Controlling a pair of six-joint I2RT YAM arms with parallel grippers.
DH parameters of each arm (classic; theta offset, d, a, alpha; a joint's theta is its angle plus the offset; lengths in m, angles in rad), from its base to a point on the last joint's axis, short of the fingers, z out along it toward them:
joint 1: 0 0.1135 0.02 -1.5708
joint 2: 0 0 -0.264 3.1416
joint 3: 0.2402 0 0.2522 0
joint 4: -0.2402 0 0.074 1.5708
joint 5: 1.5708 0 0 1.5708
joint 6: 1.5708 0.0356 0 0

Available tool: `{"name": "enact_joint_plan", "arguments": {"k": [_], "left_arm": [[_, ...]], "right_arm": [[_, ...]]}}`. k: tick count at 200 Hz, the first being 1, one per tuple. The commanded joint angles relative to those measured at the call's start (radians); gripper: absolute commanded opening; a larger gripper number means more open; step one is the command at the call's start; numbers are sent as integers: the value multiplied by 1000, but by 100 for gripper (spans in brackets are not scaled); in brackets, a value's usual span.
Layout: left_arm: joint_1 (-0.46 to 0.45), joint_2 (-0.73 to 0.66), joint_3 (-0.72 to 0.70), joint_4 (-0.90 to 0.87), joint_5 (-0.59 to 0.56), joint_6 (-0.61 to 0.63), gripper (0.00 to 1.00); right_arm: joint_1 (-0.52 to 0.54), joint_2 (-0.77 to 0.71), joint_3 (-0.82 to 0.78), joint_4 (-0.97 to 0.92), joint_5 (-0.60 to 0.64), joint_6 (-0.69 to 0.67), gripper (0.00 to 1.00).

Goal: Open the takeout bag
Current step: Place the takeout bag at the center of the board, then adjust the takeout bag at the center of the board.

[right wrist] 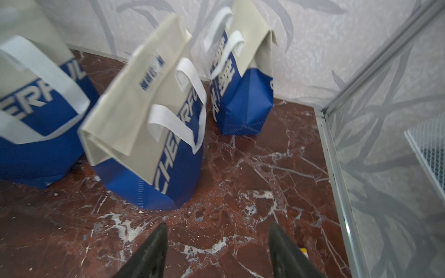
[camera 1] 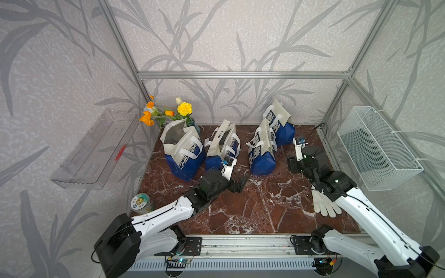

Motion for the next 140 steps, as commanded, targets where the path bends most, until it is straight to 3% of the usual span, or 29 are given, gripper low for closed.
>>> {"name": "enact_joint_plan", "arguments": {"k": [1, 30, 82, 105, 140], "left_arm": [[-29, 92, 94, 53, -3, -3, 90], [-51, 190, 165, 67, -1, -75, 87], [-131, 197, 149, 134, -92, -62, 86], [-142, 194, 151, 154, -131, -68, 86], [-142, 224, 157, 190, -229, -72, 87]], "right_arm": [[-88, 106, -25, 66, -185, 80, 64], [-132, 290, -5, 127, -353, 100, 64], [-151, 481, 2, 218, -474, 178, 61], [-149, 518, -29, 304, -588, 238, 60], [-129, 506, -79, 379, -628, 304, 58]]}}
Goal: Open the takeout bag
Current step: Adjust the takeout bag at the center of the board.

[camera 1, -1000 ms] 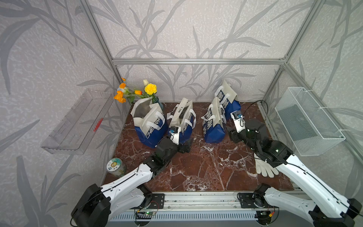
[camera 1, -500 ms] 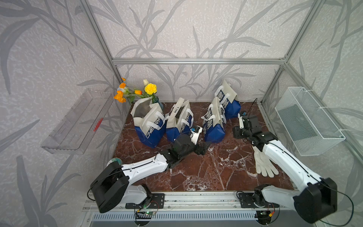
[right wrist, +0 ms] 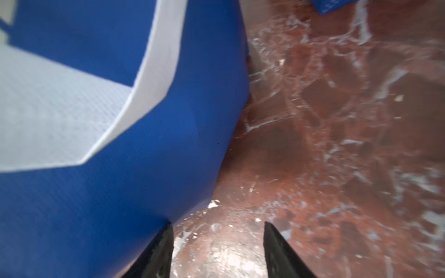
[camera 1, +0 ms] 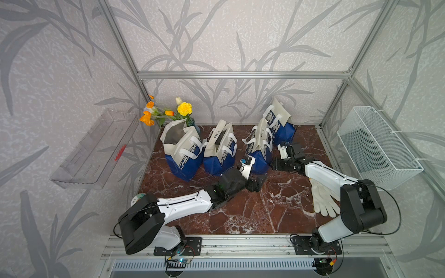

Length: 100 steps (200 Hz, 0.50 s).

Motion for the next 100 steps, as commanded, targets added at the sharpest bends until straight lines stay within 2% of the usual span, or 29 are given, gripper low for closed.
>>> {"name": "enact_joint_plan", "arguments": {"k": [1, 19, 32, 70, 100], "left_arm": [[2, 17, 17, 55, -102, -8, 87], [3, 33, 15, 71, -219, -55, 88], [14, 35, 1, 113, -250, -70, 89], [48, 55, -6, 222, -229, -48, 90], [63, 108, 30, 249, -206, -37, 90]], "right_arm": [[16, -14, -25, 84, -69, 65, 58], [25, -48, -32, 57, -48, 60, 58], [27, -88, -35, 6, -15, 47, 58], [27, -261, -24, -146, 125, -42, 59], [28, -403, -19, -136, 178, -134, 60]]}}
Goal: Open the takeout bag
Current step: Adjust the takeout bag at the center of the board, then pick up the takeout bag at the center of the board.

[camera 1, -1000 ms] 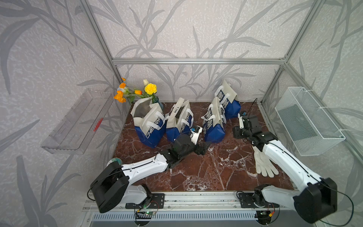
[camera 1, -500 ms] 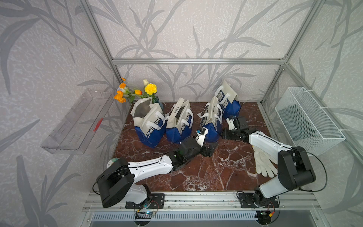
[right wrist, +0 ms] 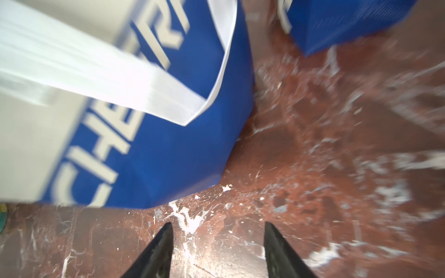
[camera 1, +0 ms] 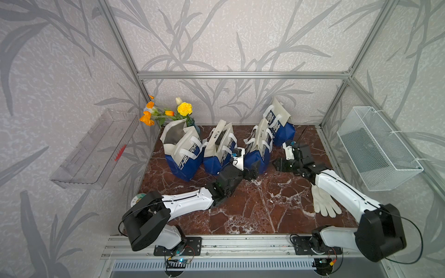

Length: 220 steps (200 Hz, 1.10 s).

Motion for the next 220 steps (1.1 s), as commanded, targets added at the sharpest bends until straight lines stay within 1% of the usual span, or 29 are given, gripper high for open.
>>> {"name": "enact_joint_plan", "arguments": {"k": [1, 46, 73, 99, 137, 173, 199, 220], "left_arm": [[10, 51, 31, 68, 2, 13, 90], [16, 183, 57, 230, 36, 4, 88], [17, 255, 69, 333, 50, 7, 86], [19, 335, 91, 432, 34, 22, 85], [41, 431, 146, 477, 51, -26, 84], [52, 511, 206, 503, 41, -43, 81], [59, 553, 249, 507, 18, -31, 78], [70, 579, 275, 521, 4, -8, 70]], "right_arm": [[3, -98, 17, -30, 81, -93, 60], [26, -320, -98, 168, 178, -253, 61], [40, -405, -148, 244, 218, -345, 61], [46, -439, -162, 281, 215, -392, 60], [57, -463, -161, 314, 172, -450, 60], [60, -470, -147, 299, 177, -484, 59], [60, -481, -140, 299, 176, -504, 59], [61, -482, -135, 301, 176, -515, 57]]}}
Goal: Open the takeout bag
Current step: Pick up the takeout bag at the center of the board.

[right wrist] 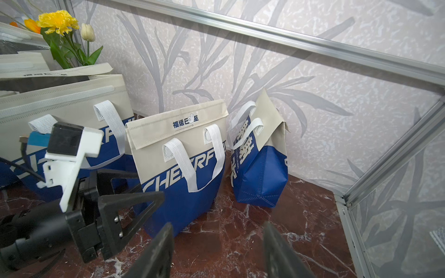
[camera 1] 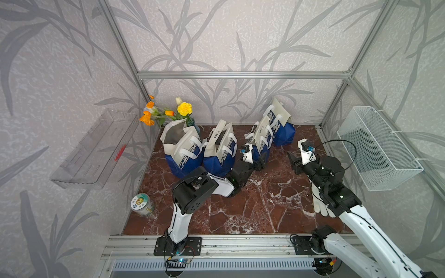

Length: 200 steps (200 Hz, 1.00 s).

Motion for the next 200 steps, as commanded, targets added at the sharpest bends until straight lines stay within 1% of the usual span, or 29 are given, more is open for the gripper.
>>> {"name": "enact_joint_plan", "arguments": {"k": [1, 16, 32, 53, 61, 64, 87, 101, 120, 126, 134, 147, 180, 200], "left_arm": [[11, 23, 42, 52, -27, 21, 69], [21, 29, 53, 64, -24, 38, 60], [28, 24, 60, 72, -17, 67, 43], [31, 2, 63, 69, -4, 130, 15], [39, -11, 57, 71, 19, 154, 3], [43, -16, 53, 71, 30, 160, 0], [67, -87, 5, 60, 58, 214, 0], [70, -149, -35, 16, 68, 250, 0], [68, -235, -102, -47, 94, 265, 0], [67, -261, -127, -55, 126, 275, 0], [66, -291, -160, -63, 159, 283, 0], [52, -338, -215, -79, 161, 268, 0], [0, -443, -315, -143, 139, 269, 0], [-11, -507, -363, -214, 132, 230, 0]], "right_arm": [[6, -15, 24, 28, -4, -29, 57], [7, -14, 26, 33, 0, -26, 56], [10, -12, 24, 42, 0, -25, 52], [22, -2, 29, 50, 6, -21, 49], [26, 4, 33, 46, 7, -20, 49], [28, 6, 36, 43, 7, -20, 48], [42, 12, 54, 10, 3, -23, 46], [50, 8, 49, 17, -19, -39, 45], [86, 14, 43, 38, -34, -102, 45], [104, 18, 37, 52, -36, -133, 46], [135, 26, 26, 81, -36, -175, 50], [201, 42, 6, 143, -21, -247, 56], [411, 127, -34, 326, 98, -449, 60], [482, 180, -59, 427, 119, -486, 60]]}}
